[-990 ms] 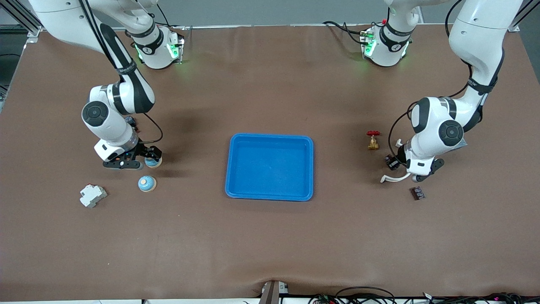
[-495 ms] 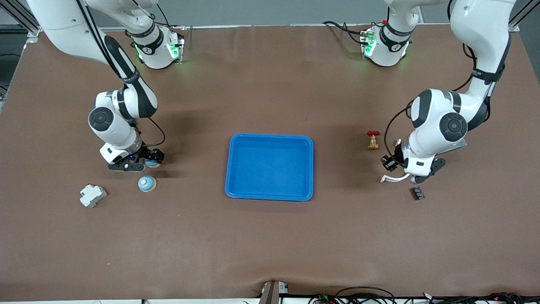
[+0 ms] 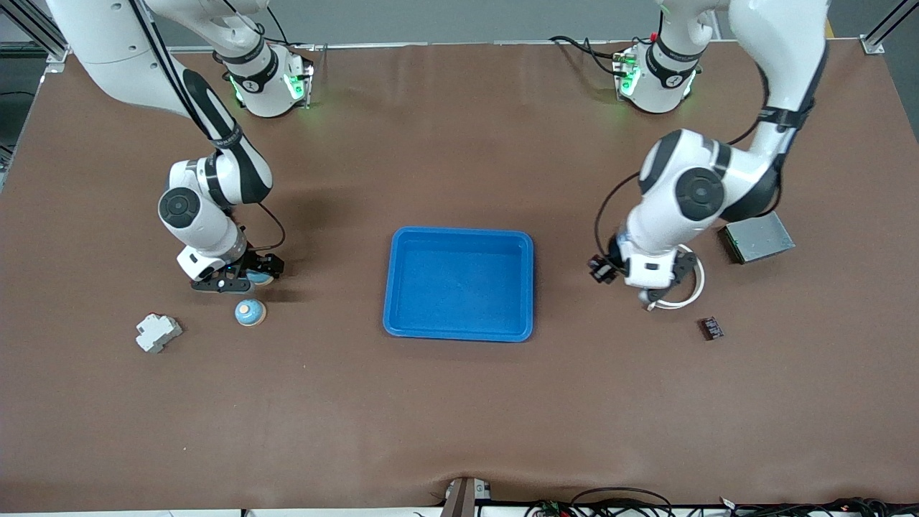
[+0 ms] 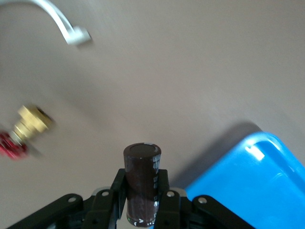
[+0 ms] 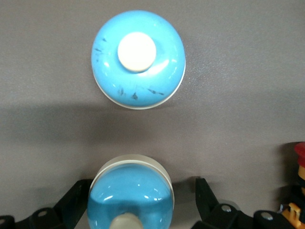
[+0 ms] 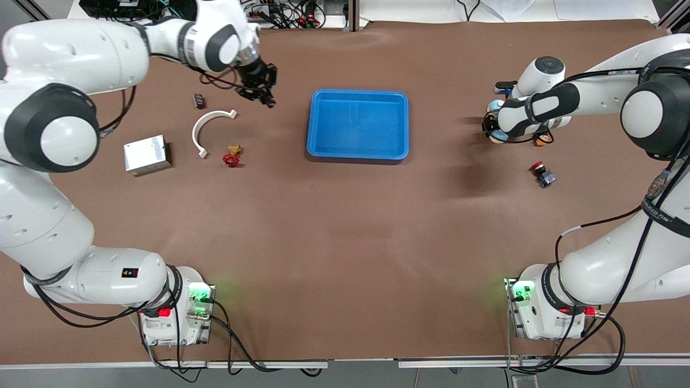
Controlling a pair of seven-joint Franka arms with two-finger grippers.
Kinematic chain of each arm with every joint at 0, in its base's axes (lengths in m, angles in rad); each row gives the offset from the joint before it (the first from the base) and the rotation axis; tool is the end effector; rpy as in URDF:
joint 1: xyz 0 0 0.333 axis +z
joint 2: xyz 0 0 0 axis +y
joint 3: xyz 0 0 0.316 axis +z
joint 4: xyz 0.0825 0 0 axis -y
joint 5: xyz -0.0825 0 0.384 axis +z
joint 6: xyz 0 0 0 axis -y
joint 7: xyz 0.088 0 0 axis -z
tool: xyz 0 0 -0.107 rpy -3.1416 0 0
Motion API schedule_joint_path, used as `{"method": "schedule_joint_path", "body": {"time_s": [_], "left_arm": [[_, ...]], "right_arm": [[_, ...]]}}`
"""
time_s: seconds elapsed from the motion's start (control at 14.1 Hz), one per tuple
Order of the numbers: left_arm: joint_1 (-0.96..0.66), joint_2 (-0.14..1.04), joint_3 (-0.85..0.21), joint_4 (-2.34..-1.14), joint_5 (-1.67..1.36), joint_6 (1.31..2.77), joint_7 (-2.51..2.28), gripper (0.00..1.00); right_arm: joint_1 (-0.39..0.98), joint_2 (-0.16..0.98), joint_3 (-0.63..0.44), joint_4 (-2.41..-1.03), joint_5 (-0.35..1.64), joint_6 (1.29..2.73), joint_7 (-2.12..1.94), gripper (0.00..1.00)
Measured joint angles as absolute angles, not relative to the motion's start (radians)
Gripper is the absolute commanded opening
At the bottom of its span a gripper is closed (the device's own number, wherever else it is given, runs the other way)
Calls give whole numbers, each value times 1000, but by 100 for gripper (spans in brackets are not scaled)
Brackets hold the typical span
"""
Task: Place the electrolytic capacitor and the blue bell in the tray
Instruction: 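Carry the capacitor to the tray while the right gripper lifts the bell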
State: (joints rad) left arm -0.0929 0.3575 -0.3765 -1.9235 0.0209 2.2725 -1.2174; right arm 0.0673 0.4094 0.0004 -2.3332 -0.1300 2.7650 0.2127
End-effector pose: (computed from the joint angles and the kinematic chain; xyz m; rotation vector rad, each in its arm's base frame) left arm 0.5587 -0.2697 0.3190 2.8358 1.1284 -0.1117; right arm 0.5152 0.0405 0.1631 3.0957 -0.0382 0.0449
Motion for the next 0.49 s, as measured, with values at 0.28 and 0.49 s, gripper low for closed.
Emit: {"method": "schedule_joint_path", "body": {"time_s": [0.28,0.49], "left_arm": [[-240,480,-374,-1805,21,2273,-1493,0],[-302,572,-371,-1755,22,2273,-1616,0]], "right_arm": [[69,397,9,-2310,-130,2699,236,0],[72,391,48,-2265,-130,2606,326,0]]}}
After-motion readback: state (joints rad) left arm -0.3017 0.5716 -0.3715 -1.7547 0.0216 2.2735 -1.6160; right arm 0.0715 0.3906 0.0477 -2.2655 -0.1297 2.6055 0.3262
